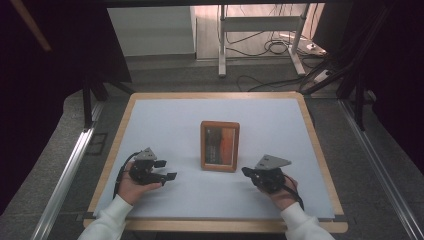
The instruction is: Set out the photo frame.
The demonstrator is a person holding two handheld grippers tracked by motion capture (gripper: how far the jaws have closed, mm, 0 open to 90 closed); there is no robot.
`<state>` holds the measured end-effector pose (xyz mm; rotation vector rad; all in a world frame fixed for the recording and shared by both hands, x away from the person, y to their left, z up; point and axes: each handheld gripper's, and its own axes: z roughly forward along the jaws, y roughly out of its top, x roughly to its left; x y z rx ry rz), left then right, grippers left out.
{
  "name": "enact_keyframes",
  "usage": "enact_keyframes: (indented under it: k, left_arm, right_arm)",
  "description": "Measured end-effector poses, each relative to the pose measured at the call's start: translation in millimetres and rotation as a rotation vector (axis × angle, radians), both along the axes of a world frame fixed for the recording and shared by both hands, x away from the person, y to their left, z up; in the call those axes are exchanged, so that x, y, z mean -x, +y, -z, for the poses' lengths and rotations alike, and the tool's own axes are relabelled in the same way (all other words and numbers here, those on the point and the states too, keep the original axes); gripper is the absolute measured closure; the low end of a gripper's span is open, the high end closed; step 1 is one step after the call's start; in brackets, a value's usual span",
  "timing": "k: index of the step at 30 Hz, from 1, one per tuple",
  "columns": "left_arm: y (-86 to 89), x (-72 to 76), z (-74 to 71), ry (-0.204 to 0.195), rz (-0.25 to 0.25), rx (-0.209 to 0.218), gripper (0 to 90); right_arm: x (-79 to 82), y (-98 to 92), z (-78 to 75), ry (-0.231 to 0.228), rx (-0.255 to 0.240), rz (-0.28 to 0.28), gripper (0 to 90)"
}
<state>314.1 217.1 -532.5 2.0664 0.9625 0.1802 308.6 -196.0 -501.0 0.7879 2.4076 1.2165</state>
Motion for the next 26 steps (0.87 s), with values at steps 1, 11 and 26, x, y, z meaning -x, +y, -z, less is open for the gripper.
enact_keyframes:
  k: [1,11,26]
  left_arm:
    - [-0.2,-0.1,0.0,0.0,-0.001,0.0,28.4]
    - [-2.2,3.2,-1.4,-0.02,-0.024,-0.021,27.2]
    - [-2.1,3.8,-2.9,-0.035,-0.038,-0.02,26.4]
  right_arm:
    - [2.7,-12.1,0.3,0.007,-0.013,0.023,82.3]
    - [16.2,-58.3,8.4,0.053,-0.077,0.158,35.4]
    - [15.5,-69.5,9.9,0.034,-0.087,0.215,24.4]
